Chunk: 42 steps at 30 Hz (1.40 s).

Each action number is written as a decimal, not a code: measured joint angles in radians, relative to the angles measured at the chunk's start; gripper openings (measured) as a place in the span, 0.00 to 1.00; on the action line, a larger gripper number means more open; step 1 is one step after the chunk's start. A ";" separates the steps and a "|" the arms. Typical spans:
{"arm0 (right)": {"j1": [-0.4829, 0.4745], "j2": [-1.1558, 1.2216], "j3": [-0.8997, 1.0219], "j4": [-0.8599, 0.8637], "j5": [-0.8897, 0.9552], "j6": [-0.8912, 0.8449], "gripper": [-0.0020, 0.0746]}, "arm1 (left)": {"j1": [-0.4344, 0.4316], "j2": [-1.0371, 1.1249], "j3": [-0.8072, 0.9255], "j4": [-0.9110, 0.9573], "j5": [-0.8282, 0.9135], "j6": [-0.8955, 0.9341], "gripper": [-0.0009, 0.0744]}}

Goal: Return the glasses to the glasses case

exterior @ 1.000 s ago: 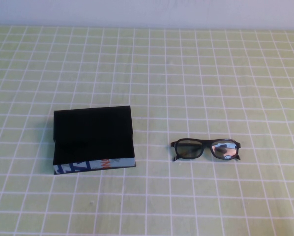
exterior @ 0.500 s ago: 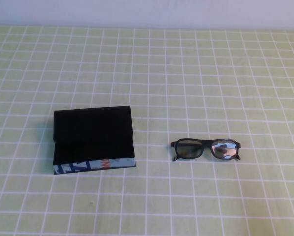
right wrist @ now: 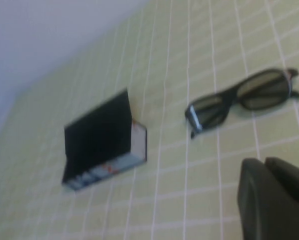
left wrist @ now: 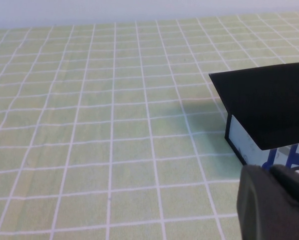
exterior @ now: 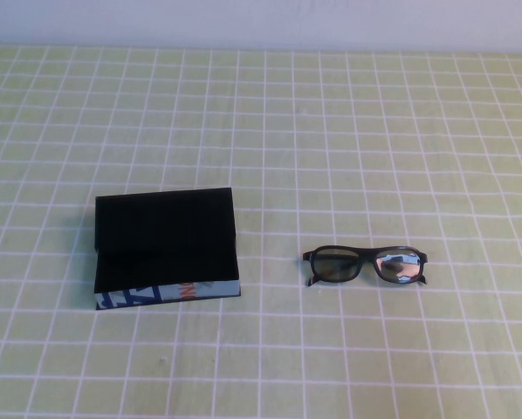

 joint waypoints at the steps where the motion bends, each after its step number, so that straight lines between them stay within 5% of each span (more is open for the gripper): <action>1: 0.000 0.063 -0.046 -0.020 0.061 -0.033 0.01 | 0.000 0.000 0.000 0.000 0.000 0.000 0.01; 8: 0.000 0.474 -0.311 -0.194 0.361 -0.184 0.01 | 0.000 0.000 0.000 0.000 0.000 0.000 0.01; 15: 0.013 0.707 -0.489 -0.287 0.454 -0.298 0.01 | 0.000 0.000 0.000 0.000 0.000 0.000 0.01; 24: 0.308 0.993 -0.698 -0.366 0.425 -0.564 0.01 | 0.000 0.000 0.000 -0.001 0.000 0.000 0.01; 30: 0.393 1.270 -0.942 -0.486 0.494 -0.651 0.02 | 0.000 0.000 0.000 -0.001 0.002 0.000 0.01; 34: 0.398 1.411 -1.073 -0.587 0.550 -0.721 0.16 | 0.000 0.000 0.000 -0.001 0.002 0.000 0.01; 39: 0.407 1.519 -1.184 -0.685 0.567 -0.841 0.46 | 0.000 0.000 0.000 -0.001 0.002 0.000 0.01; 42: 0.416 1.568 -1.234 -0.699 0.571 -0.904 0.52 | 0.000 0.000 0.000 -0.001 0.002 0.000 0.01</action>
